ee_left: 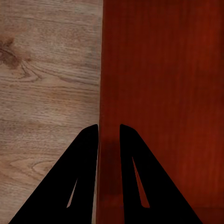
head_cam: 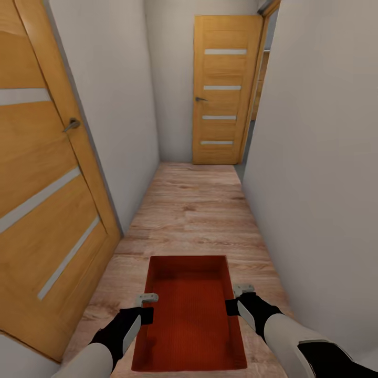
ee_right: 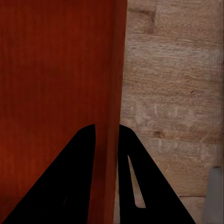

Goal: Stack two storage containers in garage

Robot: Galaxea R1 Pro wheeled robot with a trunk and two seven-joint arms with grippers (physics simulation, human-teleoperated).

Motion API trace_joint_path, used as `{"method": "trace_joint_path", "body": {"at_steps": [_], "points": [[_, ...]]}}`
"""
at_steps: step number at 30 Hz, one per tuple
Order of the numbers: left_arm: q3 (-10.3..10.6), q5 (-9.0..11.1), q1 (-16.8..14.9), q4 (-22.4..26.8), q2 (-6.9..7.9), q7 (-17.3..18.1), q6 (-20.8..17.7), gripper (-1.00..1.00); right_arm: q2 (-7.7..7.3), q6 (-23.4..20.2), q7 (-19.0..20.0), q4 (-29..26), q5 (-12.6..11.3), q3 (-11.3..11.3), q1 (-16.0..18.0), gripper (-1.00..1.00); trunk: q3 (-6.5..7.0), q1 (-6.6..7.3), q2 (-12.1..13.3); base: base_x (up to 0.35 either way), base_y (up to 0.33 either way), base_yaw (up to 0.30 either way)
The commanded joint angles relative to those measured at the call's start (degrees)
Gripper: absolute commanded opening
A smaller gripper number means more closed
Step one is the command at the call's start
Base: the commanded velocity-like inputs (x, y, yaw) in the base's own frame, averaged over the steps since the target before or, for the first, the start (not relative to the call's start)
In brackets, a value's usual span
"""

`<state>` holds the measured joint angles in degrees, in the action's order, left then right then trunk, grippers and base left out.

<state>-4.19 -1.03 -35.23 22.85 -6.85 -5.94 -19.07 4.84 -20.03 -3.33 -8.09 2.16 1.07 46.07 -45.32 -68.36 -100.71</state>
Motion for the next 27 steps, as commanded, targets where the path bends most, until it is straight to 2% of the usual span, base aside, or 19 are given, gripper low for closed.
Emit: {"method": "trace_joint_path", "body": {"at_steps": [1, 27], "points": [[1.1, 1.6, 0.0, -0.1, 0.87, 0.4, -1.1, -1.00, 0.00, -0.3, 0.0, -0.3, -1.3, 3.2, 0.1, -1.00, -0.04, -0.03, 0.0, 0.345, 0.000, -0.085], [1.2, 1.6, 0.0, -0.1, 0.87, 0.4, -1.1, -1.00, 0.05, -0.3, 0.0, -0.2, -1.3, 3.2, 0.1, -1.00, -0.02, -0.03, 0.0, 0.345, 0.000, -0.008]]}}
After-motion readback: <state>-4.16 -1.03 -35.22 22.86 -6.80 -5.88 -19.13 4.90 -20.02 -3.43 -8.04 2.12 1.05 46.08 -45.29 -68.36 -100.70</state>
